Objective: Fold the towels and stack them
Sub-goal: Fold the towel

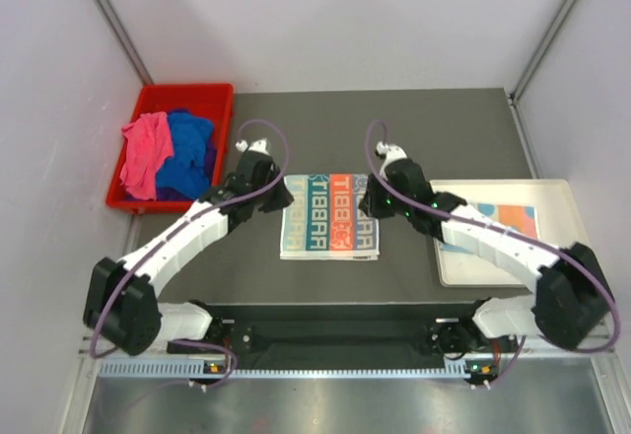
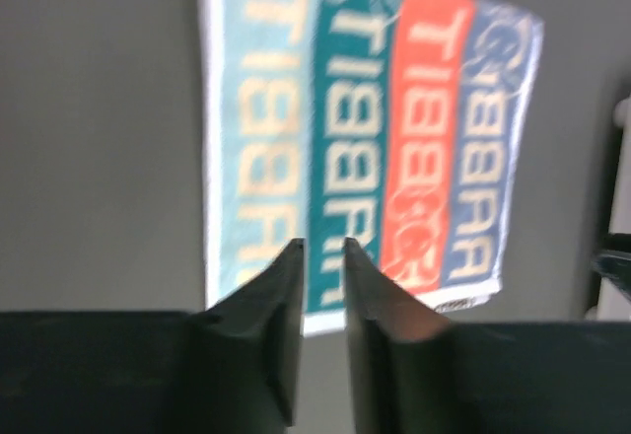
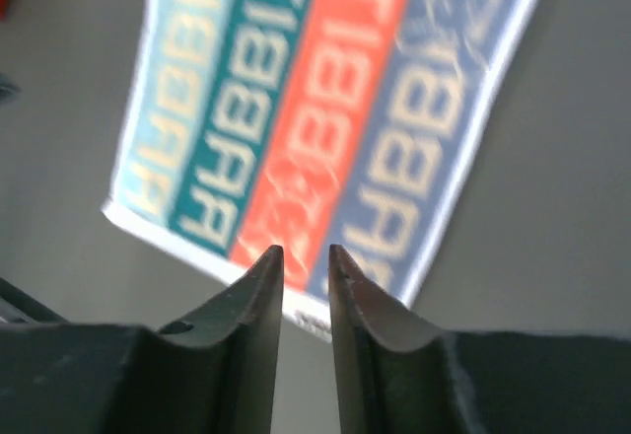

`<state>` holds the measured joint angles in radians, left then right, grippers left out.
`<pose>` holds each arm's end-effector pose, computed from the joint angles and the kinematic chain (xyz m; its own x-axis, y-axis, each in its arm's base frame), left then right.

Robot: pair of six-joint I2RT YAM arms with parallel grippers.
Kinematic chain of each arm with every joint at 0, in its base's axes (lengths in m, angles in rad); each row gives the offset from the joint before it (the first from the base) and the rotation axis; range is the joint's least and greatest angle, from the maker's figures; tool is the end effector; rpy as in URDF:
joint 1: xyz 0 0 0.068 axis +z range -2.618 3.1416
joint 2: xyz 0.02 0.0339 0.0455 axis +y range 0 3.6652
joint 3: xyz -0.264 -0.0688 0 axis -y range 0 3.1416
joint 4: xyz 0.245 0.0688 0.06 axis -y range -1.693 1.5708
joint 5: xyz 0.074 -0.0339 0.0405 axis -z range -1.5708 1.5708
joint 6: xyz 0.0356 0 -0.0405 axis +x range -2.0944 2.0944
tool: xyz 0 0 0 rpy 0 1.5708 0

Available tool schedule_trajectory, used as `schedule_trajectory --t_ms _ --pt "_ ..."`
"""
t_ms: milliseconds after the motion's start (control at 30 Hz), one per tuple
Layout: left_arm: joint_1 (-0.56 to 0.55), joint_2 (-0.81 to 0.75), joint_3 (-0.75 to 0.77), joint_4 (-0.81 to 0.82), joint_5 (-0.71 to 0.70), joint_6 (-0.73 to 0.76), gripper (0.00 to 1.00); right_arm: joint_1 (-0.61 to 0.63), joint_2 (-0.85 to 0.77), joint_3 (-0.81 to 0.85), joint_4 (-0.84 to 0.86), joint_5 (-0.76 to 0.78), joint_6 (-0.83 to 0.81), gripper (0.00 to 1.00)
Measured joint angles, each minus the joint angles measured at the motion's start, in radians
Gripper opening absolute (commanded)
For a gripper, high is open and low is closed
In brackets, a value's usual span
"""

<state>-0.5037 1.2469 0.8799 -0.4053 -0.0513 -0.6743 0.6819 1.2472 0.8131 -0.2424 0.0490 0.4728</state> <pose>0.2327 -0.1261 0.2554 -0.7583 -0.2941 -0.5819 -0.0301 0.9074 -0.4193 0.2099 0.1682 0.2466 -0.7059 0.0128 -0.7082 -0.3127 0.8915 0.3278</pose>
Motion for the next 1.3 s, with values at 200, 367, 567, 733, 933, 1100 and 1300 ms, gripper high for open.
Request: schedule_trajectory --t_ms 200,367,567,733,933,1100,1300 --pt "0.037 0.283 0.157 0.192 0.089 0.069 0.05 -0.045 0.327 0.232 0.166 -0.145 0.000 0.04" --pt "0.059 0.517 0.263 0.283 0.159 0.136 0.06 -0.056 0.611 0.390 0.261 -0.241 0.029 0.01" --pt "0.077 0.633 0.336 0.328 0.171 0.193 0.06 -0.072 0.795 0.490 0.340 -0.294 0.093 0.01" --pt "0.094 0.676 0.345 0.352 0.146 0.215 0.05 -0.103 0.865 0.499 0.401 -0.313 0.145 0.00" --pt "0.104 0.715 0.340 0.353 0.084 0.221 0.08 -0.126 0.893 0.499 0.447 -0.340 0.193 0.00" --pt "0.106 0.715 0.335 0.370 0.047 0.221 0.08 -0.136 0.908 0.498 0.483 -0.354 0.212 0.00" --pt "0.113 0.715 0.335 0.372 0.027 0.221 0.08 -0.163 0.909 0.468 0.523 -0.381 0.234 0.00"
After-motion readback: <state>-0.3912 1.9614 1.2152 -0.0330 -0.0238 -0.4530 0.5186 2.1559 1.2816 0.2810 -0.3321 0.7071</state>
